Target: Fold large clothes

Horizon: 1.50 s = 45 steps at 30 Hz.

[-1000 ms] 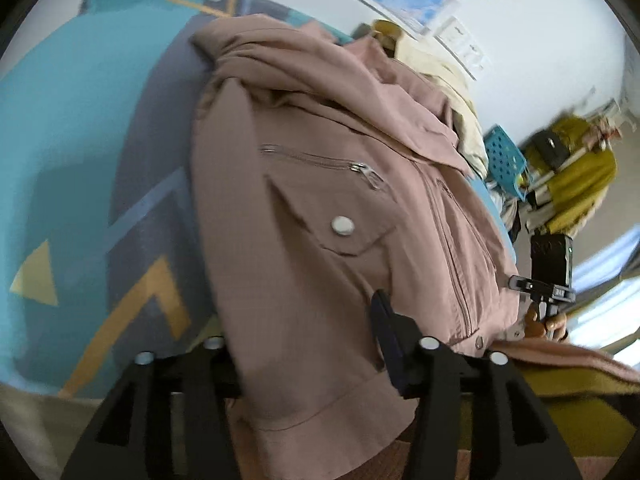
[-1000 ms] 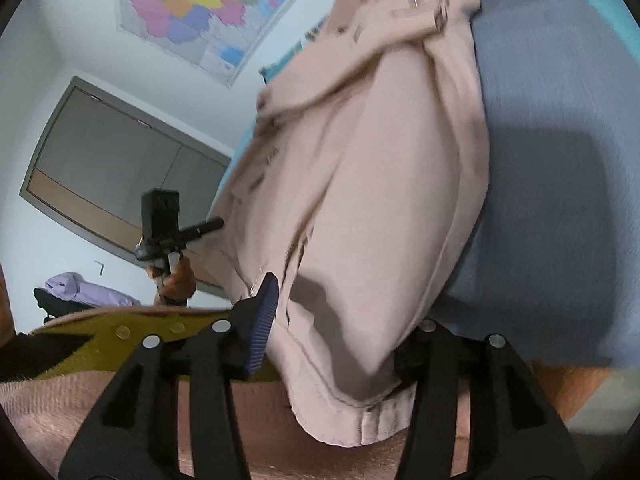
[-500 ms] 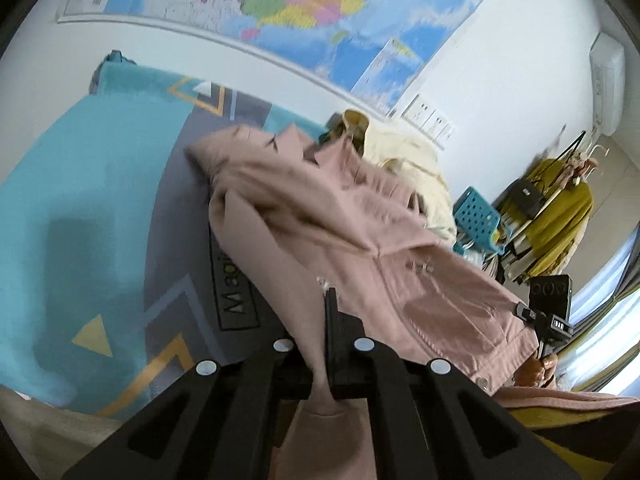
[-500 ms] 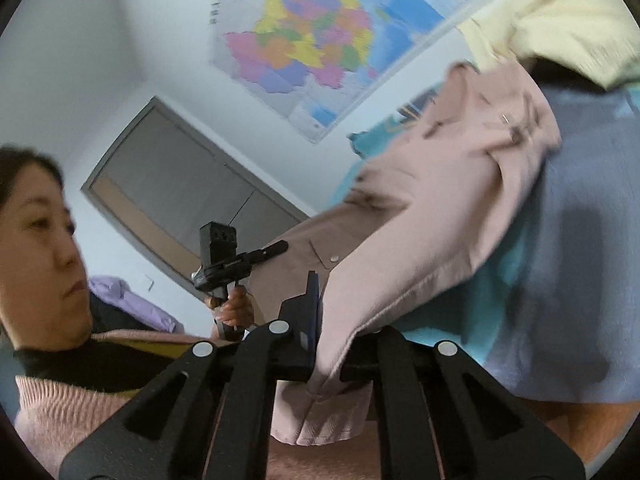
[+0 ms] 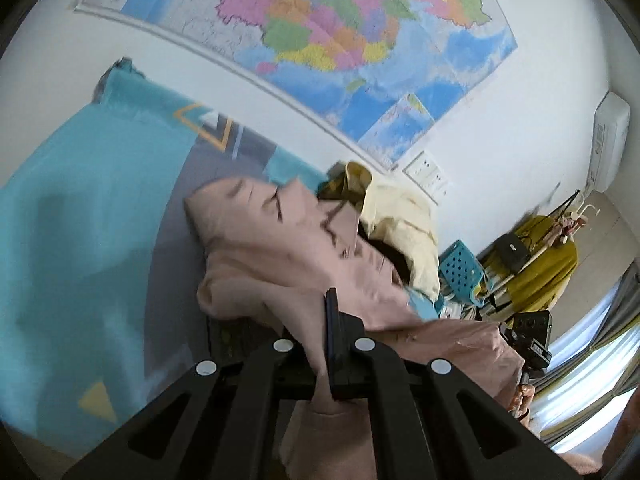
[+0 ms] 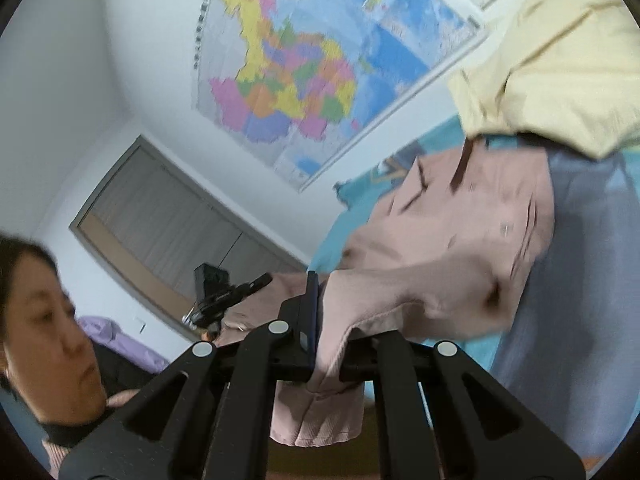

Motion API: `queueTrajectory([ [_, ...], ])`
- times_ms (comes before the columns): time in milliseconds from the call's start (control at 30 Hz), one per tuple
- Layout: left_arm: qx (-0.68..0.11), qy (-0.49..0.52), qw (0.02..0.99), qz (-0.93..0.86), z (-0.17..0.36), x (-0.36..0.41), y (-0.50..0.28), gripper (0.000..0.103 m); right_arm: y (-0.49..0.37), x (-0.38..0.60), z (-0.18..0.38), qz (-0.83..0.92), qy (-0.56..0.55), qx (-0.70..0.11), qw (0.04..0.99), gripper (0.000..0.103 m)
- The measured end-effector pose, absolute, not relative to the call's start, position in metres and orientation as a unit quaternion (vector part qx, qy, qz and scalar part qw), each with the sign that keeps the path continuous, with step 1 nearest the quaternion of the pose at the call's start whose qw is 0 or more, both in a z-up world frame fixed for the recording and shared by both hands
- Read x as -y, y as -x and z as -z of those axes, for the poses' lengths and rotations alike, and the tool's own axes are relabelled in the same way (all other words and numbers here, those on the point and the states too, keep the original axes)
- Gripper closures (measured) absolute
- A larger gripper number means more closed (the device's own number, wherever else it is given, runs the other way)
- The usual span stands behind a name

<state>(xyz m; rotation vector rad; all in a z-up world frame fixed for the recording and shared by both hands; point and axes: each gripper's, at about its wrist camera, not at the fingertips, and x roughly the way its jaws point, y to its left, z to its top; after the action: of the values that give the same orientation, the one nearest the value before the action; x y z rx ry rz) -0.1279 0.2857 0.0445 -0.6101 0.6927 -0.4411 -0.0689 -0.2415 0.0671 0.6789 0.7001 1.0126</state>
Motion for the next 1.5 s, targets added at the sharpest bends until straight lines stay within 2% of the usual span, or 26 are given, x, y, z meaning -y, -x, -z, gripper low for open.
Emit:
queueTrajectory([
  [167, -0.352, 0.275, 0.873, 0.198, -0.069, -0.286, 0.068, 0.102, 0.014, 0.237, -0.079, -0.453, -0.332, -0.322, 0.762, 0.096],
  [367, -0.394, 0.274, 0.859, 0.177, -0.071, -0.284, -0.010, 0.101, -0.065, 0.236, -0.062, -0.410, -0.381, -0.351, 0.751, 0.095],
  [633, -0.485, 0.263, 0.826, 0.115, -0.022, -0.279, -0.107, 0.100, -0.159, 0.228, -0.001, -0.320, -0.423, -0.431, 0.730, 0.091],
  [733, -0.511, 0.270, 0.808, 0.112, -0.001, -0.282, -0.132, 0.092, -0.178, 0.225, 0.019, -0.284, -0.423, -0.458, 0.729, 0.087],
  [833, -0.516, 0.278, 0.801, 0.120, 0.007, -0.283, -0.140, 0.075, -0.187, 0.224, 0.033, -0.276, -0.442, -0.470, 0.712, 0.075],
  [867, -0.511, 0.281, 0.801, 0.134, 0.005, -0.284, -0.138, 0.065, -0.186, 0.223, 0.031, -0.281, -0.443, -0.469, 0.711, 0.064],
  [900, -0.499, 0.277, 0.808, 0.144, 0.000, -0.284, -0.133, 0.060, -0.182, 0.223, 0.023, -0.291, -0.437, -0.458, 0.718, 0.051],
  [933, -0.477, 0.267, 0.824, 0.148, -0.009, -0.287, -0.123, 0.050, -0.177, 0.223, 0.015, -0.296, -0.427, -0.449, 0.727, 0.044],
  [967, -0.462, 0.260, 0.835, 0.151, -0.016, -0.287, -0.116, 0.040, -0.170, 0.223, 0.005, -0.302, -0.417, -0.438, 0.737, 0.031],
  [1067, -0.403, 0.216, 0.871, 0.177, -0.041, -0.290, -0.079, 0.032, -0.137, 0.214, -0.035, -0.326, -0.336, -0.392, 0.792, 0.022],
  [1133, -0.381, 0.167, 0.891, 0.183, -0.051, -0.282, -0.058, 0.026, -0.118, 0.201, -0.052, -0.324, -0.274, -0.375, 0.824, 0.021],
  [1233, -0.362, 0.085, 0.911, 0.181, -0.056, -0.259, -0.035, 0.023, -0.097, 0.161, -0.062, -0.347, -0.153, -0.365, 0.850, 0.020],
  [1300, -0.363, 0.033, 0.913, 0.183, -0.049, -0.236, -0.033, 0.022, -0.095, 0.123, -0.050, -0.364, -0.088, -0.389, 0.842, 0.021],
  [1500, -0.415, -0.037, 0.890, 0.184, -0.009, -0.191, -0.058, 0.022, -0.114, 0.039, 0.011, -0.332, 0.056, -0.451, 0.827, 0.021],
])
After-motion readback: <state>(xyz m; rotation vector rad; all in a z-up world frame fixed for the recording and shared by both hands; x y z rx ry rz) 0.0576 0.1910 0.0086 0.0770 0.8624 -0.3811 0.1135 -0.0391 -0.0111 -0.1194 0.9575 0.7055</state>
